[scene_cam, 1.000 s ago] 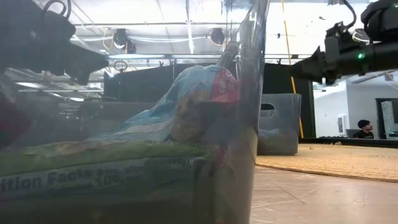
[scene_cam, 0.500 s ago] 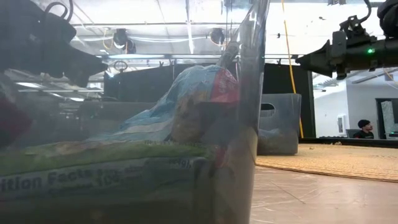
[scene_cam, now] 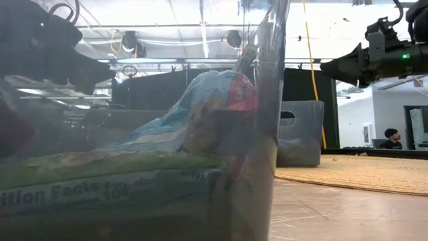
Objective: Pick and place Granola Bars by type
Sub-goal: Return to Home Position
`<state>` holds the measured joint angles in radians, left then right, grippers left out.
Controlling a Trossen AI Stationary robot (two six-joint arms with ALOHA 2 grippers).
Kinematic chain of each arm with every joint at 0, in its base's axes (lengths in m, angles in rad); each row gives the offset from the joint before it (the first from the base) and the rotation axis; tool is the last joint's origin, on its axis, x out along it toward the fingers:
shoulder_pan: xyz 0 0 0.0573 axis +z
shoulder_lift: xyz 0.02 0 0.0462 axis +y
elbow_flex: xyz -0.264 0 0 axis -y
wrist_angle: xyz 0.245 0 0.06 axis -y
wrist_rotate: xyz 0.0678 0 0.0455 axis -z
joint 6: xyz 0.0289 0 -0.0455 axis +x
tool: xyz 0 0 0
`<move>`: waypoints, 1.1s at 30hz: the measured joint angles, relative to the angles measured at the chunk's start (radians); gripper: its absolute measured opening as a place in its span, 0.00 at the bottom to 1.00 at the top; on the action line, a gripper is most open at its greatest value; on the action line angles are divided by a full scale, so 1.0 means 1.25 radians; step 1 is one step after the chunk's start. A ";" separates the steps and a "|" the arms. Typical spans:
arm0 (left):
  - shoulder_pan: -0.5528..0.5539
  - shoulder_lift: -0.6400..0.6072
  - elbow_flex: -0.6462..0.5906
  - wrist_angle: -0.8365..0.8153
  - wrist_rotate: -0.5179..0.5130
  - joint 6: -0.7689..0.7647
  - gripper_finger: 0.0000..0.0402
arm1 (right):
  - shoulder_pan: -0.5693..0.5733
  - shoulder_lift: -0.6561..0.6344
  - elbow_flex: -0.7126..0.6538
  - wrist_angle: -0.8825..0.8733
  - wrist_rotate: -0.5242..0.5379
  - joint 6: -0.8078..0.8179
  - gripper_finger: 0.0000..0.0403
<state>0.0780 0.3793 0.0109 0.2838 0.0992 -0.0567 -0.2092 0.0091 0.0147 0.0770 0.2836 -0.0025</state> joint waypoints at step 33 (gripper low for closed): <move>0.000 0.000 0.000 0.004 -0.003 0.000 0.29 | 0.000 0.003 0.000 0.018 0.001 -0.002 0.52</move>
<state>0.0780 0.3790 0.0109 0.2884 0.0952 -0.0570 -0.2092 0.0124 0.0147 0.0994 0.2848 -0.0044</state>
